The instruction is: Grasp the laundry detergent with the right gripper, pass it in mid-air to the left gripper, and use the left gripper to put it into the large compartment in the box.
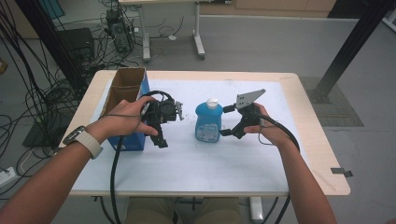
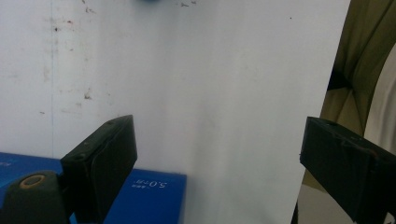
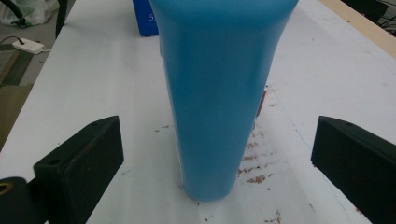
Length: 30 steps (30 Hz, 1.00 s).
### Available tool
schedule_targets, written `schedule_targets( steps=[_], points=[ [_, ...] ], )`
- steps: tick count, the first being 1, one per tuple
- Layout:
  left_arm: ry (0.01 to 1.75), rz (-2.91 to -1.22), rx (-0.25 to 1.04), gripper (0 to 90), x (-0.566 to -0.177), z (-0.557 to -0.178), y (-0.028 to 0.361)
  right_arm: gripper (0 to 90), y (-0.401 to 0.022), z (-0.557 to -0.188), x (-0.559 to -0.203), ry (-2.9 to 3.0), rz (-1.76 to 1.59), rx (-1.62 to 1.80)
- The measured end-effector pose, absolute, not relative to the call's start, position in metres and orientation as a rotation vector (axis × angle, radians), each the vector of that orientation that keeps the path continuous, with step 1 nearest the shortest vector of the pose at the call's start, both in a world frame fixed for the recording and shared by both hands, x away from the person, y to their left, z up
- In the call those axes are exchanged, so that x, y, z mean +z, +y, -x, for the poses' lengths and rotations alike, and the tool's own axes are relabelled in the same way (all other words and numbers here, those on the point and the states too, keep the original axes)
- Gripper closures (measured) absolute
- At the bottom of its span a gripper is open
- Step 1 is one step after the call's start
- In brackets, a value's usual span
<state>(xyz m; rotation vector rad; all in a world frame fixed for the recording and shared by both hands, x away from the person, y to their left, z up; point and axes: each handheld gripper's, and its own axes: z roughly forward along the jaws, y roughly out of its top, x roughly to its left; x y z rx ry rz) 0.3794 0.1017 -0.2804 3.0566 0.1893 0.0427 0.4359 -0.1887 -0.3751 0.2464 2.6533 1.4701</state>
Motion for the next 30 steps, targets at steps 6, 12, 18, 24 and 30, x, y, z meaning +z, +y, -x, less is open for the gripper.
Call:
schedule_targets(
  steps=[6,12,18,24,30],
  points=[
    [0.188,-3.055,0.045,11.4,-0.2805,-0.3797,0.1019,1.9,-0.1875,-0.4354,-0.3764,2.664,-0.245,1.458],
    [0.192,-3.052,0.046,11.4,-0.2806,-0.3800,0.1022,1.9,-0.1879,-0.4354,-0.3759,2.658,-0.247,1.463],
    [0.193,-3.053,0.047,11.4,-0.2805,-0.3799,0.1021,1.9,-0.1878,-0.4355,-0.3761,2.659,-0.248,1.460],
    [0.192,-3.053,0.048,11.4,-0.2806,-0.3797,0.1018,1.9,-0.1883,-0.4350,-0.3761,2.660,-0.251,1.458],
    [0.195,-3.052,0.048,11.4,-0.2808,-0.3801,0.1020,1.9,-0.1880,-0.4351,-0.3762,2.660,-0.250,1.455]
  ],
)
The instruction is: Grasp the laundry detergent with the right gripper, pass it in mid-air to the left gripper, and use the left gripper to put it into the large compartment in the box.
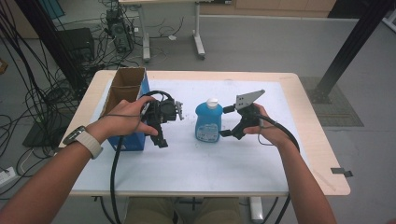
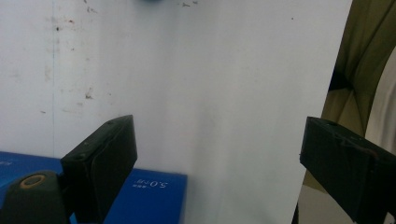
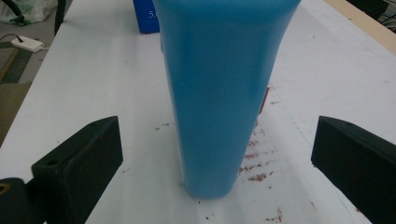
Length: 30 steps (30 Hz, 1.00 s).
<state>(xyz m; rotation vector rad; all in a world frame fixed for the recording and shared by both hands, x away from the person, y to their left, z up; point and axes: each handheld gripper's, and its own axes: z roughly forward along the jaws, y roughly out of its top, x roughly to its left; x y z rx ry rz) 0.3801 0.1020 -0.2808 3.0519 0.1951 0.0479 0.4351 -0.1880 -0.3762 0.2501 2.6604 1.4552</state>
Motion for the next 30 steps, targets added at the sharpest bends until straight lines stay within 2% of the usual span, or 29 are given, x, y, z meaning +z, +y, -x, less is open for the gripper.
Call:
schedule_targets(
  steps=[30],
  points=[
    [0.195,-3.055,0.047,11.4,-0.2818,-0.3814,0.1014,2.8,-0.1896,-0.4357,-0.3761,2.658,-0.258,1.458]
  ],
)
